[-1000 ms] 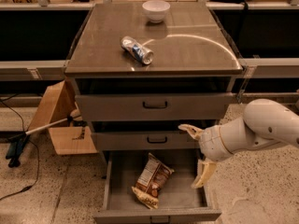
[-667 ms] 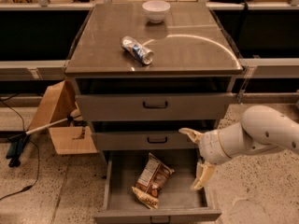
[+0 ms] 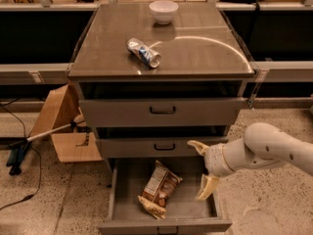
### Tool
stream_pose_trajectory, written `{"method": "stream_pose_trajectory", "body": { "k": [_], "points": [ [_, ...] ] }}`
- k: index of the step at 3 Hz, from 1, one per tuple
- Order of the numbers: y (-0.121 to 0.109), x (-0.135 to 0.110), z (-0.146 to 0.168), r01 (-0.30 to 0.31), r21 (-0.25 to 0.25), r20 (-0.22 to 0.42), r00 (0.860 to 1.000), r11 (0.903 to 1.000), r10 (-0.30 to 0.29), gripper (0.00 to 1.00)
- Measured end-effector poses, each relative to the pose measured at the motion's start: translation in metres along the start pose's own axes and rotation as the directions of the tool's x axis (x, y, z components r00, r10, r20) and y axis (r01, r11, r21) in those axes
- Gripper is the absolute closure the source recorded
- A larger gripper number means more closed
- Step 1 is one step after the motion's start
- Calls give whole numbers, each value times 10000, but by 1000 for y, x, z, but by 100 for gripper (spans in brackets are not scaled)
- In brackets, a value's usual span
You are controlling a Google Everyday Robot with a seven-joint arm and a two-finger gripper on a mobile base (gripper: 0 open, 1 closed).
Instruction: Pick brown chip bag from bottom drawer and place on counter
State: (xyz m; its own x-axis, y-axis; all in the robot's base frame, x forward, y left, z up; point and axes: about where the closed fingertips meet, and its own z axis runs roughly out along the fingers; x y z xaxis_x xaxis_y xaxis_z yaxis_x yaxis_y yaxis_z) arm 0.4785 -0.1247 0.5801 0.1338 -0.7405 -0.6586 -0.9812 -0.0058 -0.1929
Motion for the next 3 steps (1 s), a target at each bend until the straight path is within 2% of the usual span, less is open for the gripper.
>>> {"method": "stream_pose_trajectory", "body": {
  "k": [2, 3],
  "points": [
    [2, 30, 41, -476, -176, -138, 9988, 9987, 473, 0],
    [12, 45, 70, -1031, -299, -467, 9937, 9942, 1016, 0]
  ]
}}
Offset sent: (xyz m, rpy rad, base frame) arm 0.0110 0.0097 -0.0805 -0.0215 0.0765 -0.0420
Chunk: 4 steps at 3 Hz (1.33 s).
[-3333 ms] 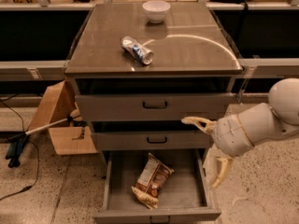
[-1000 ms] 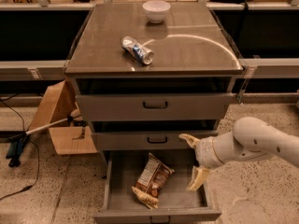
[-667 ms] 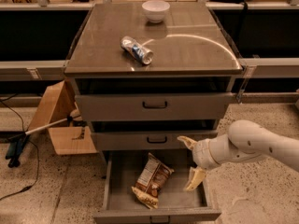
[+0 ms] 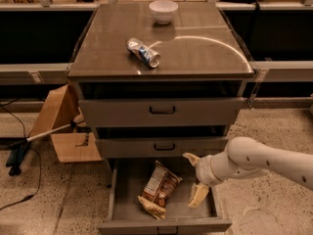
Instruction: Pick brown chip bag from bottom drawer and place on counter
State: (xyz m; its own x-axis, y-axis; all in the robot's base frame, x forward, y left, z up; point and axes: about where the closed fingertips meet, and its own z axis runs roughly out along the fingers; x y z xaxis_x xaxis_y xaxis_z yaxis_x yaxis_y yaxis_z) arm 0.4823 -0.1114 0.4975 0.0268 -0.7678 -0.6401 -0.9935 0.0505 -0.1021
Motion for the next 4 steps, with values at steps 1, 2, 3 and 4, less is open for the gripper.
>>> {"method": "stream_pose_trajectory", "body": {
  "k": [1, 2, 3, 4],
  "points": [
    [5, 10, 31, -555, -120, -406, 9977, 9984, 550, 0],
    [7, 13, 36, -506, -241, -448, 9978, 9984, 494, 0],
    [1, 19, 55, -347, -461, -332, 9989, 9983, 332, 0],
    [-13, 21, 82, -189, -539, -208, 9996, 9984, 178, 0]
  ]
}}
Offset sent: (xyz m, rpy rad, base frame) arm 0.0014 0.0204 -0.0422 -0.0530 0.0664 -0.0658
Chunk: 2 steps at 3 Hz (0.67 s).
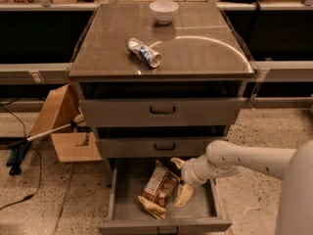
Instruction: Pick brown chip bag from bottom drawer and place on counter
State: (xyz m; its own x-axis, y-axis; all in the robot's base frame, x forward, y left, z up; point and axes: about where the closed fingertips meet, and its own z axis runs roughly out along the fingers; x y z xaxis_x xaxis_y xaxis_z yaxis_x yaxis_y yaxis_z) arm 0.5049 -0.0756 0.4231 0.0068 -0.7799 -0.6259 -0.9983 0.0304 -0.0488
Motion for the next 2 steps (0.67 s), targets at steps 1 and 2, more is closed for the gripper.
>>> {"method": "stream_pose_trajectory", "body": {
  "k": [1, 2],
  "points": [
    [-12, 2, 23, 8, -104, -51, 10000, 9999, -8, 0],
    [-15, 8, 47, -194, -355, -217, 9996, 9992, 187, 0]
  ]
}}
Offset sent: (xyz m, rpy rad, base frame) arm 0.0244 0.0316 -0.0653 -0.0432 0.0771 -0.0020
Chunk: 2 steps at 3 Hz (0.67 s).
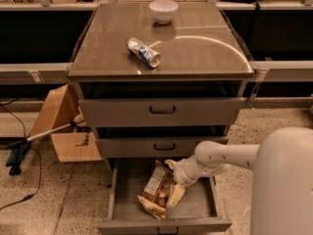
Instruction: Pick brown chip bag from bottom drawer and place on counter
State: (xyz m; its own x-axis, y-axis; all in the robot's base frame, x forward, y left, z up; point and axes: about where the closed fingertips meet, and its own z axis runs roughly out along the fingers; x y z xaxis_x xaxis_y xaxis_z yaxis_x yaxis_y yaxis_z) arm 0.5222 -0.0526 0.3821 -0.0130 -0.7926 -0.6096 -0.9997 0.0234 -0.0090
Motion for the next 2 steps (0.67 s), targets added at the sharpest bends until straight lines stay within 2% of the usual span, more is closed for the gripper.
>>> {"method": "stream_pose_trajectory", "body": {
  "k": [1, 2],
  "points": [
    [2, 8, 34, -434, -510, -217, 9989, 9978, 423, 0],
    [-4, 5, 44, -444, -501, -279, 9987, 9978, 431, 0]
  ]
}}
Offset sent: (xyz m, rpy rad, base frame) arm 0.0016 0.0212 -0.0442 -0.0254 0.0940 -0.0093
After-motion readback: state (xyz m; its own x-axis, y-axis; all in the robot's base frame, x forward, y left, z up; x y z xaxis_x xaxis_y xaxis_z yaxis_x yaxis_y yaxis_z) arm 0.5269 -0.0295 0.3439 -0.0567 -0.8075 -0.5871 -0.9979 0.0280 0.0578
